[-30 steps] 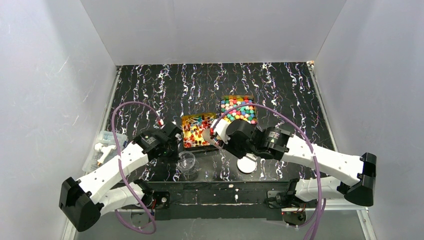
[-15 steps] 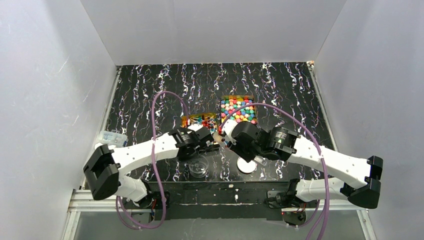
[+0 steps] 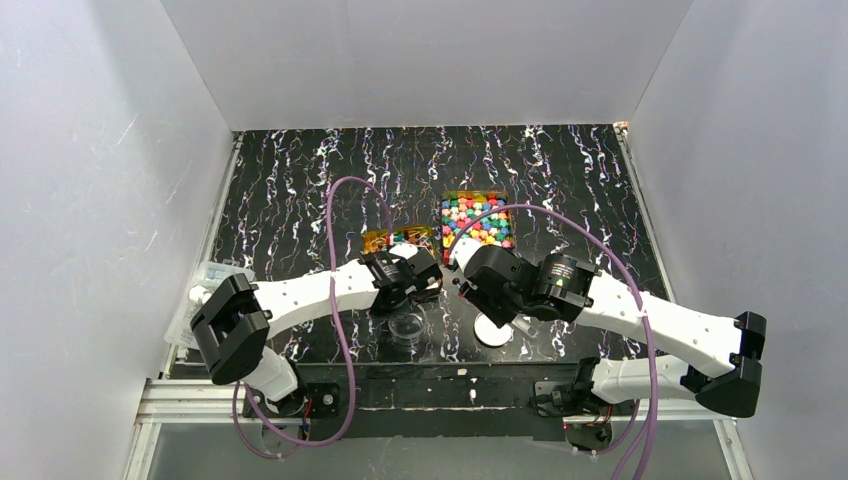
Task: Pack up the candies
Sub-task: Place the packing bottle at the center of the board, then place the fake candies in the packing bottle.
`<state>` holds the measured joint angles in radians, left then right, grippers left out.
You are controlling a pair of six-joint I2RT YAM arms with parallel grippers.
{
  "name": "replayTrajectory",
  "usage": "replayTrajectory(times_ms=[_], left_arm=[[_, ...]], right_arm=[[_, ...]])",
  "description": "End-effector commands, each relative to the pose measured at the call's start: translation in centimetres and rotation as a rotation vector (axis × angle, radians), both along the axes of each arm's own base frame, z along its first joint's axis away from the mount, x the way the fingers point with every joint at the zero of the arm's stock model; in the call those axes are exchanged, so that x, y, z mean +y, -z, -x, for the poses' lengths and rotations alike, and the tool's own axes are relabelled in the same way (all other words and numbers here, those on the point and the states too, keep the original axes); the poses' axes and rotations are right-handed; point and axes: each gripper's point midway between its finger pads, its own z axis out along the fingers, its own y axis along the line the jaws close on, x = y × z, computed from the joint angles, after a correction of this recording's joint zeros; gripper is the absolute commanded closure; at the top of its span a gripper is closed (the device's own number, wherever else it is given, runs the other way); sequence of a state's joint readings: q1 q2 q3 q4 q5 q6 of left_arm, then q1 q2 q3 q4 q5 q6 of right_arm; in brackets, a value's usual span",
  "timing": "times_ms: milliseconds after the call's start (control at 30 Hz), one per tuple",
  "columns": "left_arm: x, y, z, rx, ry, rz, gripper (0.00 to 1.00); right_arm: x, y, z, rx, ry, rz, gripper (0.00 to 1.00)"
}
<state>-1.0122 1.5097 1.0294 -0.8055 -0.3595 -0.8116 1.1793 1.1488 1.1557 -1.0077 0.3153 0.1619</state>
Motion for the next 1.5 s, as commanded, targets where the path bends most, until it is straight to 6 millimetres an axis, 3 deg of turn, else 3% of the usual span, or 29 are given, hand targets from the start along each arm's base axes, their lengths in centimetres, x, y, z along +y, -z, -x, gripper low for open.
replayTrajectory(times_ms=[0,133,500,700,967,1267,1467], left_arm=[[-0.6,-0.3,-1.3,-0.053,-0.002,-0.010,0.93],[-0.9,-0.8,-1.4,-0.069,0.003,0.015,0.84],[-0.7,-5.2,-1.0,-0.137,0.039,0.149,0.54],[1.4,-7.5,-0.1,-0.185,0.051,0.190,0.39],[4.5,-8.5,1.0,-0.251,0.061,0.239,0.21],[6.6,-8.7,1.8,-0.275,0.076,0.298,0.10],[7.0,-9.0,1.9,-0.295,0.091,0.329,0.09]], right_arm=[[0.2,-1.2,0.2,0.007,0.028,-0.036,0.99],[0.3,-1.0,0.6,0.031,0.023,-0.033,0.99],[1.0,0.0,2.3,0.130,-0.017,-0.010,0.99],[1.7,0.1,3.6,0.195,-0.061,0.011,0.99],[2.8,1.2,5.8,0.290,-0.134,0.099,0.99],[4.2,2.1,6.7,0.361,-0.160,0.206,0.99],[5.0,2.1,7.0,0.418,-0.143,0.268,0.99]])
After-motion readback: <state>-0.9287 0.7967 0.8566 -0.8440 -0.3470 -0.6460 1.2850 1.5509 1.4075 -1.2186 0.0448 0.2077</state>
